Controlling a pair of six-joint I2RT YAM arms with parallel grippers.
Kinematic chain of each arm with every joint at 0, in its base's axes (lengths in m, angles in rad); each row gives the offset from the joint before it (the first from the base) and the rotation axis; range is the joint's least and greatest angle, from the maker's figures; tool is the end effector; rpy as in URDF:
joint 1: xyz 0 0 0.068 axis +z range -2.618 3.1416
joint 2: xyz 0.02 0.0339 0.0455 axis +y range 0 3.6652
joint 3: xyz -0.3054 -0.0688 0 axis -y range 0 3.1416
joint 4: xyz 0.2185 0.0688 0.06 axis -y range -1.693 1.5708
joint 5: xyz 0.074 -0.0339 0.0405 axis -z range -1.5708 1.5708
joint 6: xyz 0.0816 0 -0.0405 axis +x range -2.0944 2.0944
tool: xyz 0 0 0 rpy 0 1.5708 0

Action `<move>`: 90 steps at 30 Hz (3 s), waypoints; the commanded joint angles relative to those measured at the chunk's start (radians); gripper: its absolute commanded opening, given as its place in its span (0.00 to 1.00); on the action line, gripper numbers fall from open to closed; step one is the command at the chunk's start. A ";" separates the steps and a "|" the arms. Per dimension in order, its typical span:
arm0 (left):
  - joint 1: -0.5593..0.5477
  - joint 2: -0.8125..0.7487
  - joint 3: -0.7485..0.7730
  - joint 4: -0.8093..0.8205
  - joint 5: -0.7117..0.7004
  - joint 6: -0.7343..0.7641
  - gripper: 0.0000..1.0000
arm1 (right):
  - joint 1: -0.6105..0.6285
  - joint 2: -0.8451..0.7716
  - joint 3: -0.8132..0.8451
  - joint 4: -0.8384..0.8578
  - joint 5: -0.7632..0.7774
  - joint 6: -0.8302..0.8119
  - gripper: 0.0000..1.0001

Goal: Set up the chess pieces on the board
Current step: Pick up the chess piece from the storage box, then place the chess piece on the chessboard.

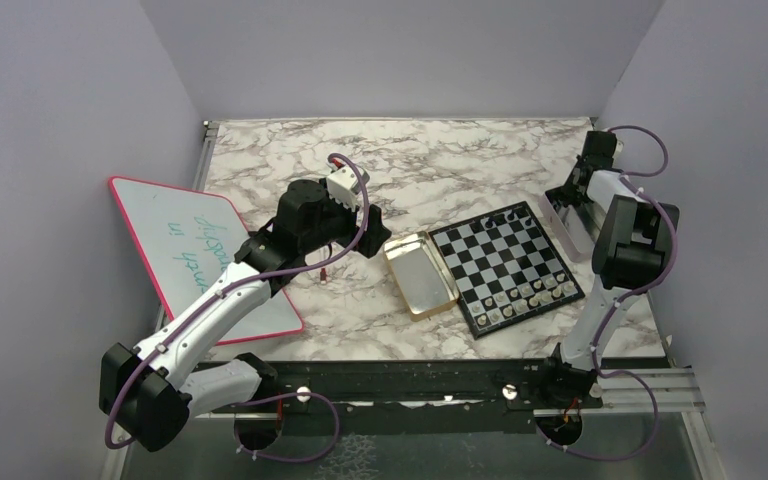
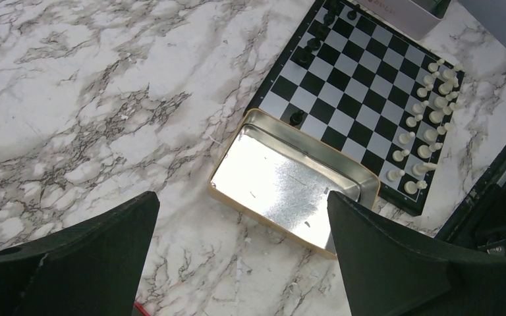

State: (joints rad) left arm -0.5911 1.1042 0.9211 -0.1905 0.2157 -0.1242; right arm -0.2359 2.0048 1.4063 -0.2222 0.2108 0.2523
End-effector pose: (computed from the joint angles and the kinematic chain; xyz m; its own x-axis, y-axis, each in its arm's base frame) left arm 0.1991 -0.1547 0.3494 -0.3886 0.1151 -0.9142 0.6668 0.7198 -0.1928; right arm 0.4506 -0.1259 0.2045 -0.5972 0.3946 -0.6983 0.5332 0.8457 0.0219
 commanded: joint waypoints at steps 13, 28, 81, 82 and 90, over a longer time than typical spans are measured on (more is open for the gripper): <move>-0.003 -0.005 0.006 0.000 -0.018 0.014 0.99 | 0.003 0.037 0.059 -0.043 -0.043 -0.038 0.25; -0.003 -0.011 0.007 -0.001 -0.019 0.017 0.99 | 0.007 0.080 0.099 -0.079 -0.026 -0.059 0.19; -0.003 -0.035 -0.014 0.024 -0.034 0.002 0.99 | 0.338 -0.367 -0.219 -0.273 -0.043 0.103 0.01; -0.003 -0.036 -0.014 0.023 -0.035 0.003 0.99 | 0.337 -0.362 -0.223 -0.268 -0.044 0.106 0.01; -0.003 -0.039 -0.014 0.023 -0.034 0.003 0.99 | 0.338 -0.324 -0.252 -0.222 -0.030 0.113 0.01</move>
State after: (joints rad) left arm -0.5911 1.0897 0.9127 -0.1886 0.1947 -0.1184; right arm 0.1032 1.6489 1.1709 -0.4854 0.1844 0.3485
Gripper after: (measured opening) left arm 0.990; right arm 0.108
